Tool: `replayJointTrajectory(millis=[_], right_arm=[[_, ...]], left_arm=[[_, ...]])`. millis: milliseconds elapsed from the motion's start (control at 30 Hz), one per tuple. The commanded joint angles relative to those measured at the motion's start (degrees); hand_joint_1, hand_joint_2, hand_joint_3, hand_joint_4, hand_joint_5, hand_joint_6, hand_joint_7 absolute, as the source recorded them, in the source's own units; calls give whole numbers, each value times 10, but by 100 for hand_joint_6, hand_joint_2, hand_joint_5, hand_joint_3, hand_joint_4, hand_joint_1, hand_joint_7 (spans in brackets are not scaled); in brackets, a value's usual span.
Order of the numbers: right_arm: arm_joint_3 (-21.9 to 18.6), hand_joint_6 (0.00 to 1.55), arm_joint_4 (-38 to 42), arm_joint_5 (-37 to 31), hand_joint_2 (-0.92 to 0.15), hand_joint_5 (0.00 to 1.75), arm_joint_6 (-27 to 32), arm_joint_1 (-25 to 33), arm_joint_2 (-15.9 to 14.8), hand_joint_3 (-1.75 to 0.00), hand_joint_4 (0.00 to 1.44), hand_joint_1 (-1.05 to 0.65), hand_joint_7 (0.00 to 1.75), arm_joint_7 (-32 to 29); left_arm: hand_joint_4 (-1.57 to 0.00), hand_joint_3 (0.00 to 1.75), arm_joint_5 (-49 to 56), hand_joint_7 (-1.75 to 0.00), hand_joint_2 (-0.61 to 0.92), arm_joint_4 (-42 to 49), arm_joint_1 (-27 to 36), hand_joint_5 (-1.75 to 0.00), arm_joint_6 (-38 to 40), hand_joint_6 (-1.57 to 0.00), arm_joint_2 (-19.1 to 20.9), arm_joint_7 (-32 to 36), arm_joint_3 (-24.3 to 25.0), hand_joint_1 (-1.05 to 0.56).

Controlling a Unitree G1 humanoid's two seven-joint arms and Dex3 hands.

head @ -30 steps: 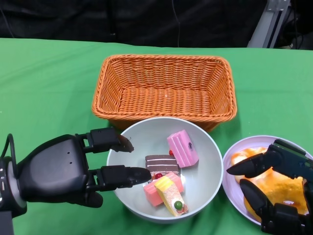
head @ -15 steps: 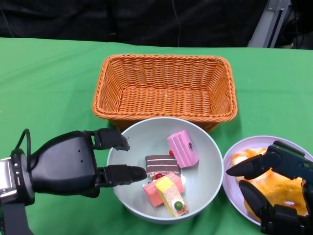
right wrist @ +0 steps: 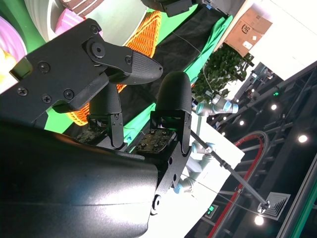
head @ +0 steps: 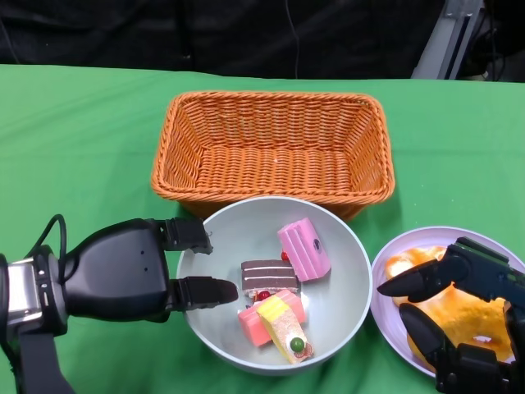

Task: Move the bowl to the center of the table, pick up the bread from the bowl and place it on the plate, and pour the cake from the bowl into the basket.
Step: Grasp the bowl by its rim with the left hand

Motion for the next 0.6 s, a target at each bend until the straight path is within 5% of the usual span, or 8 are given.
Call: replayJointTrajectory(millis=[33,600], right_arm=[[1,75,-12,10,-51,137,2,5,0,-92,68,-20,97,2],[5,77,-13,-1,-51,138,-1,8,2,-91,69,-21,96,-1]], left_arm=[[-48,0,1,-4,84,14,-13,-65,11,-70,4,16,-17,-51],[-32,0,67,-1,83,112,-85,-77,95,-67,-45,144,-147,-63]])
